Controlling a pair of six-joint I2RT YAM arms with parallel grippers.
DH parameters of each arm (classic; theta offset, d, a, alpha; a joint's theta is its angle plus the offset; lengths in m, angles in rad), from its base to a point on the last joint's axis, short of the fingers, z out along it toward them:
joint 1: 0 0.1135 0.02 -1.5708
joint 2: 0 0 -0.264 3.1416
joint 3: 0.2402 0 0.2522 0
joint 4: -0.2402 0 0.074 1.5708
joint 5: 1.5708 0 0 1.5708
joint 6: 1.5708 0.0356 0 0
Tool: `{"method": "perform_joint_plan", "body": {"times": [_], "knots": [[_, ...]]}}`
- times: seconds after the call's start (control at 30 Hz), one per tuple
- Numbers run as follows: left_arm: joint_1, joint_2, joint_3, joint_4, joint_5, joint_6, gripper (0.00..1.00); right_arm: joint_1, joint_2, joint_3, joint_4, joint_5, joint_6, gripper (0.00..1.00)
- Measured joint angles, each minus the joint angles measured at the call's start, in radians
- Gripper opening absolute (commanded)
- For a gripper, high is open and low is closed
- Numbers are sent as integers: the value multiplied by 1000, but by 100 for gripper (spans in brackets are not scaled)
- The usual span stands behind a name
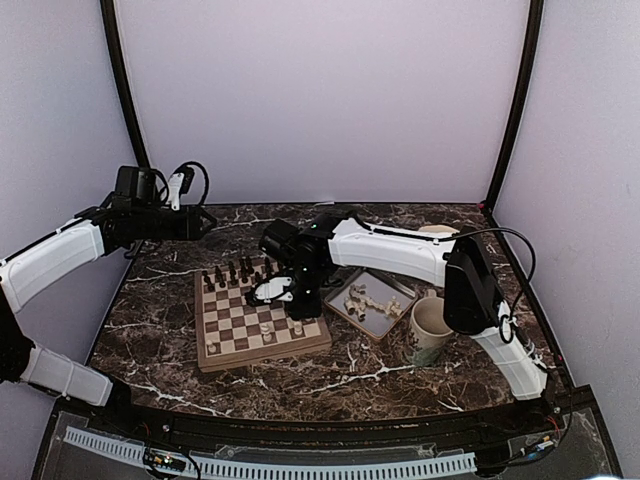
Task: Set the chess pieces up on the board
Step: Place the pawn at g2, then pick up the pawn from the storage box.
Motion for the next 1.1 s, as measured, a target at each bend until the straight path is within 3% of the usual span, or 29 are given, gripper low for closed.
{"method": "perform_joint_plan", "body": {"times": [0.33, 0.73, 0.9, 1.1], "knots": [[0, 1, -7, 0, 0, 0, 45, 1, 0, 3, 0, 1, -2, 19], [-7, 40, 19, -19, 15, 9, 44, 0, -41, 19, 4, 14, -4, 24], [-77, 135, 157, -77, -3, 44, 44, -29, -188, -49, 19, 12, -4, 24], [-261, 312, 365, -136, -18, 96, 43, -189, -488, -306, 102, -3, 3, 25]]}}
